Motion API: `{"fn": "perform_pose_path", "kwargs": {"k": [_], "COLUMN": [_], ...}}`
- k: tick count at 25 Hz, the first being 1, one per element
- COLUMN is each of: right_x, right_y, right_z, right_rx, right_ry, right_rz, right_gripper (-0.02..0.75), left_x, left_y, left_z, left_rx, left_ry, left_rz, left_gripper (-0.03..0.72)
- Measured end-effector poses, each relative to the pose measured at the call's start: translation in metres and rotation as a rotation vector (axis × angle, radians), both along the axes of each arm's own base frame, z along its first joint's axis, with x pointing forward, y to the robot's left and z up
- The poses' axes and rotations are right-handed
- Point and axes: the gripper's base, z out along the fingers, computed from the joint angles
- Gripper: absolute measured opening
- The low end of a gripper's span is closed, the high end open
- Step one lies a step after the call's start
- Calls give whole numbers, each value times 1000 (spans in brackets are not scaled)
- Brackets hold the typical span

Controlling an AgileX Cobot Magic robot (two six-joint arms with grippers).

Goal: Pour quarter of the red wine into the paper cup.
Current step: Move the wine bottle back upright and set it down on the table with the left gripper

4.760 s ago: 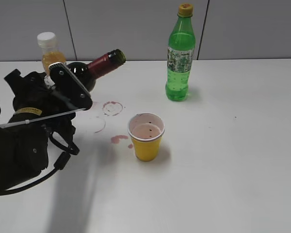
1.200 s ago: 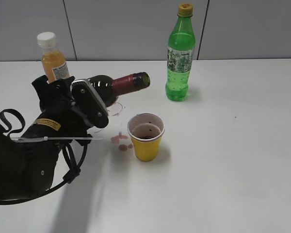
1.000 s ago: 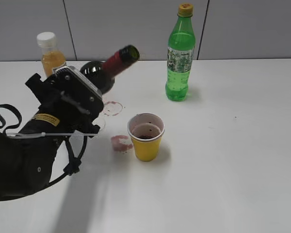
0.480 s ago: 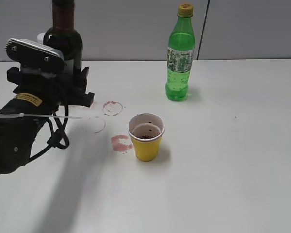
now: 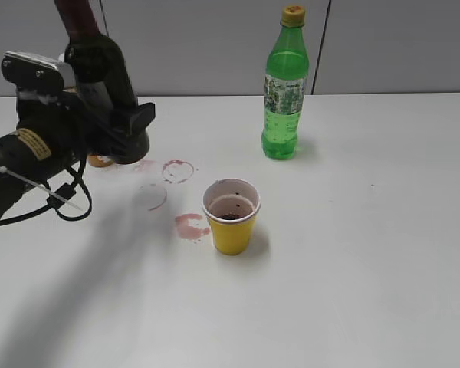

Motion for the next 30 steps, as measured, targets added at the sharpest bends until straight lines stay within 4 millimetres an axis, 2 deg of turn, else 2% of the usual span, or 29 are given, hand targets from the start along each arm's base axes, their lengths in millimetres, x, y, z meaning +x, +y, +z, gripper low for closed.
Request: {"fn": "perform_pose_path", "kwargs": {"k": [5,11,16,19,25,30], "right_x": [0,0,0,0,0,0], "right_y": [0,0,0,0,0,0], "right_z": [0,0,0,0,0,0], "right_rx": [0,0,0,0,0,0], "right_ry": [0,0,0,0,0,0], "right_rz": [0,0,0,0,0,0], "right_gripper": [533,533,533,533,533,533], "left_x": [27,57,72,77,75,75], "left_y": [-16,-29,-35,-36,-40,-42], "left_z": [-3,-24,-42,-54,-79,-83], "left_rx": [-12,10,14,16,32,7], "left_ry": [-13,33,49,67,131,107], "left_rz": [-134,-175,-178,-173,-179,-186], "left_gripper": [530,530,530,530,530,530]}}
